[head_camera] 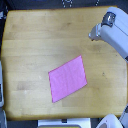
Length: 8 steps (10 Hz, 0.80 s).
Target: Folding a cloth
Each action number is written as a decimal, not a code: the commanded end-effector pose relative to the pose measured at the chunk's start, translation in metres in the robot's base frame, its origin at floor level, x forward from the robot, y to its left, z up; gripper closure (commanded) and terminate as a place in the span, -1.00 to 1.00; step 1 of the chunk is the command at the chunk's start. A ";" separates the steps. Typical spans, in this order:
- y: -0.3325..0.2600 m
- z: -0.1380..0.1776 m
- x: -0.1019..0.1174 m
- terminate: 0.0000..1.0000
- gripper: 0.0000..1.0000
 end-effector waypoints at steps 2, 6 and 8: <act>-0.004 -0.005 -0.008 -1.00 -1.00; 0.017 -0.026 -0.047 -1.00 -1.00; 0.037 -0.040 -0.065 -1.00 -1.00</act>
